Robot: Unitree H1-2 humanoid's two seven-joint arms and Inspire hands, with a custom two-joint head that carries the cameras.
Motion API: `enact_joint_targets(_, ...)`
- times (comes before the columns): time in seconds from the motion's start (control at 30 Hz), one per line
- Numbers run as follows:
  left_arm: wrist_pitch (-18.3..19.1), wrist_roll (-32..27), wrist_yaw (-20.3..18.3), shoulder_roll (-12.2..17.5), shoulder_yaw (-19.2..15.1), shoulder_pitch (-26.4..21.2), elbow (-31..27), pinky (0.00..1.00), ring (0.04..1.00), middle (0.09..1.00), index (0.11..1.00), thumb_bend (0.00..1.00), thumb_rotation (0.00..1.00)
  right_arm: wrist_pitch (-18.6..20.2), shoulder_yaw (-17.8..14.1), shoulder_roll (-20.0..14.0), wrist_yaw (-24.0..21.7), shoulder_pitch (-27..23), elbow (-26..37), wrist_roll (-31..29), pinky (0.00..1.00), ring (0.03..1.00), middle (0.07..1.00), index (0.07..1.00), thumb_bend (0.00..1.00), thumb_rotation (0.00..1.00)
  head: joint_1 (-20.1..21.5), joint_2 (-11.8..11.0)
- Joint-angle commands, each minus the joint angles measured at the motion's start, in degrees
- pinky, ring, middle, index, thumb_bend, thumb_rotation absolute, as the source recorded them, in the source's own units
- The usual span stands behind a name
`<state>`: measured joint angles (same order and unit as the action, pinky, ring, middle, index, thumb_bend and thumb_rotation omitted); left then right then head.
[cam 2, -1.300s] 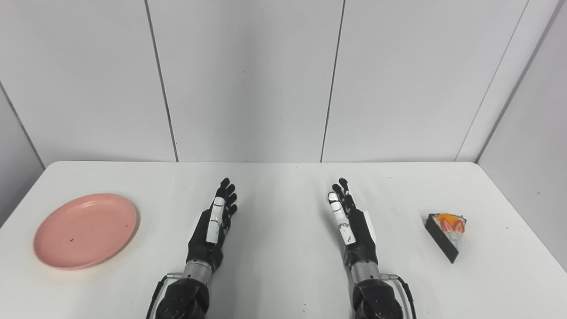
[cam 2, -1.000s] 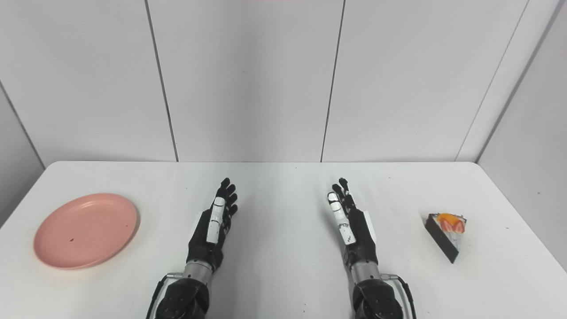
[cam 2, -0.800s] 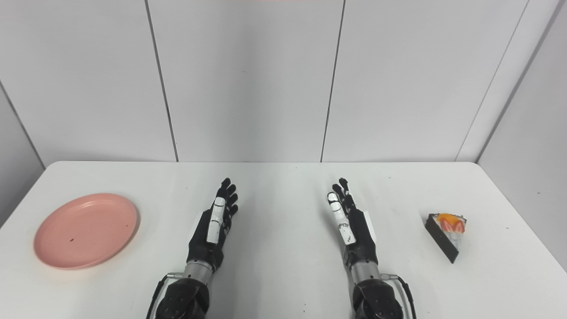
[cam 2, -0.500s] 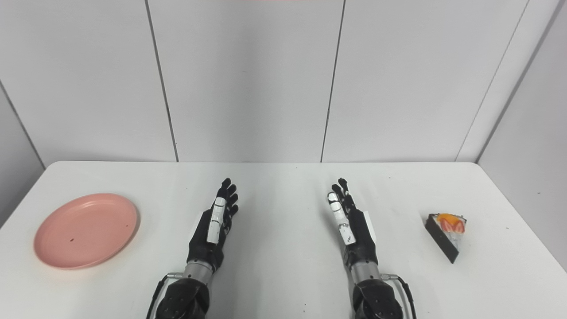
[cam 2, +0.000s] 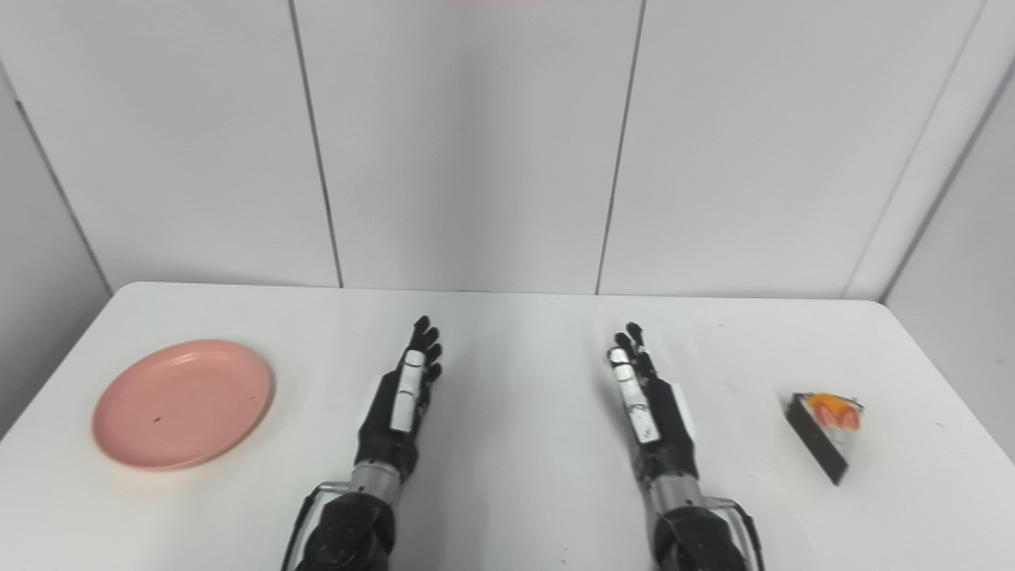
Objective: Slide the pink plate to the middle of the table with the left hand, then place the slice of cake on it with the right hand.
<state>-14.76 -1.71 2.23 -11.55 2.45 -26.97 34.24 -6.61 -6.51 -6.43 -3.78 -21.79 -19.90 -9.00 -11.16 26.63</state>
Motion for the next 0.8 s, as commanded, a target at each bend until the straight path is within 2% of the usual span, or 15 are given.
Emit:
enact_joint_targets(0.0, -3.4, 0.9, 0.8, -0.4, 0.1, 3.4, 4.4, 1.0, 1.0, 1.0, 1.0, 0.64, 1.0, -4.0, -0.6, -0.5, -1.0, -0.6, -1.9, -1.0, 1.0, 0.963, 0.972, 0.991, 0.63, 0.83, -1.4, -0.7)
enact_joint_targets(0.1, -5.3, 1.9, 1.8, -0.7, 0.2, 3.3, 4.8, 0.99, 0.997, 1.0, 1.0, 0.66, 1.0, -4.0, -0.8, -1.1, -1.5, 0.0, -1.4, -1.4, 1.0, 0.968, 0.977, 0.997, 0.6, 0.82, -2.8, -1.3)
enact_joint_targets(0.13, -6.4, 3.3, 3.4, -0.8, 0.3, 3.5, 4.5, 0.99, 0.996, 1.0, 1.0, 0.67, 1.0, -4.1, -0.9, -1.2, -1.7, 0.1, -1.2, -1.5, 1.0, 0.97, 0.979, 0.999, 0.6, 0.83, -3.9, -1.9)
enact_joint_targets(0.2, -8.2, 4.9, 5.3, -1.0, 0.4, 3.9, 3.8, 0.94, 0.973, 0.981, 0.986, 0.62, 1.0, -4.5, -0.9, -1.5, -2.2, 0.2, -1.4, -1.7, 1.0, 0.975, 0.984, 1.0, 0.58, 0.84, -4.7, -2.1)
enact_joint_targets(0.33, -11.7, 6.3, 7.1, -0.5, 0.5, 4.0, 2.3, 0.99, 0.989, 0.988, 0.999, 0.62, 1.0, -4.4, -1.1, -1.8, -2.5, 0.3, -1.4, -1.7, 1.0, 0.978, 0.992, 1.0, 0.59, 0.84, -6.0, -2.6)
enact_joint_targets(0.47, -12.0, 5.4, 6.4, 0.9, -0.2, 4.0, -0.8, 1.0, 0.999, 0.993, 0.986, 0.67, 0.99, -3.3, -1.0, -1.5, -2.1, 0.8, 0.3, -1.7, 1.0, 0.978, 0.995, 1.0, 0.55, 0.87, -7.2, -2.9)
enact_joint_targets(0.63, -5.9, 5.8, 6.7, 2.1, -1.2, 6.0, -10.3, 0.96, 0.965, 0.962, 0.941, 0.64, 1.0, -2.6, -1.0, -1.0, -1.0, 1.1, 1.7, -1.3, 1.0, 0.975, 0.987, 1.0, 0.53, 0.86, -8.9, -3.6)
enact_joint_targets(0.73, -1.4, 5.8, 6.9, 2.7, -2.0, 7.1, -15.8, 0.9, 0.921, 0.923, 0.907, 0.6, 1.0, -1.4, -1.1, -0.9, -0.6, 1.3, 2.7, -1.4, 1.0, 0.973, 0.985, 1.0, 0.51, 0.87, -10.0, -3.9)
enact_joint_targets(0.77, 0.1, 5.7, 6.9, 2.9, -2.2, 7.3, -17.3, 0.88, 0.909, 0.908, 0.902, 0.61, 1.0, -0.9, -1.1, -0.8, -0.4, 1.3, 3.2, -1.5, 1.0, 0.972, 0.987, 1.0, 0.48, 0.87, -10.1, -4.0)
